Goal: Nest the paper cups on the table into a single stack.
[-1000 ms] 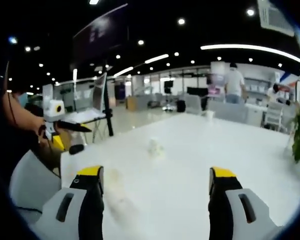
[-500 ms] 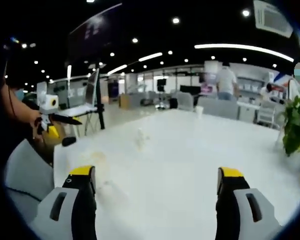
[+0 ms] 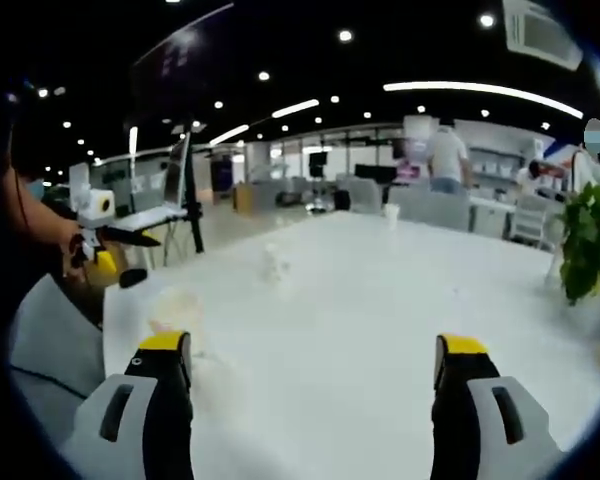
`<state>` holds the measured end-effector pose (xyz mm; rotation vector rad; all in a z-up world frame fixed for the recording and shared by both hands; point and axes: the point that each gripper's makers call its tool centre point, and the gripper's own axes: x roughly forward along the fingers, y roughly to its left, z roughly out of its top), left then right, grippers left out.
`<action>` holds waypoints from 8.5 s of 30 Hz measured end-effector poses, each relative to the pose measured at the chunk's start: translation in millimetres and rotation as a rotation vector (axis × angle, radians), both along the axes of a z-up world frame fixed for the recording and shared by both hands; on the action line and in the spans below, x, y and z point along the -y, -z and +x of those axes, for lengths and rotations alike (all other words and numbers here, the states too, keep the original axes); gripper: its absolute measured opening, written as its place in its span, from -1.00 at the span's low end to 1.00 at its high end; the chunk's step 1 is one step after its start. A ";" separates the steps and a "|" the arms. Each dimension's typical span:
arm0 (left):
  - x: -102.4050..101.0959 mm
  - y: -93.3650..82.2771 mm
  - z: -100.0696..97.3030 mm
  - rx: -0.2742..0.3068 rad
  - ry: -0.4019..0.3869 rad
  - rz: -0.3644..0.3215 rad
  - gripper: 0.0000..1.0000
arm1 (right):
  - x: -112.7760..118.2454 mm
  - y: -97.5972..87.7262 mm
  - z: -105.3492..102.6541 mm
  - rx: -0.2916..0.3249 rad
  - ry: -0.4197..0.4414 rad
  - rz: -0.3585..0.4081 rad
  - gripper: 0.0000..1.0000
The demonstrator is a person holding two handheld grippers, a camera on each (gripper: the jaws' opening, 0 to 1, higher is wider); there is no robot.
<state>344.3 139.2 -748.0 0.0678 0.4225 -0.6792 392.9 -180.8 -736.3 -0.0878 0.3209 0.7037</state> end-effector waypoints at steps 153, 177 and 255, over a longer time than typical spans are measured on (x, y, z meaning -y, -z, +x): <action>91.1 17.1 250.3 0.010 0.189 0.019 -0.23 | -8.8 14.5 -18.9 -0.057 0.012 0.034 0.98; 103.6 -50.9 261.9 0.041 0.242 -0.010 -0.25 | -9.6 -1.3 -14.4 -0.026 0.005 0.018 0.97; 136.7 -145.0 198.7 0.073 0.373 -0.005 -0.25 | -0.2 -41.6 -24.4 0.067 -0.024 -0.020 1.00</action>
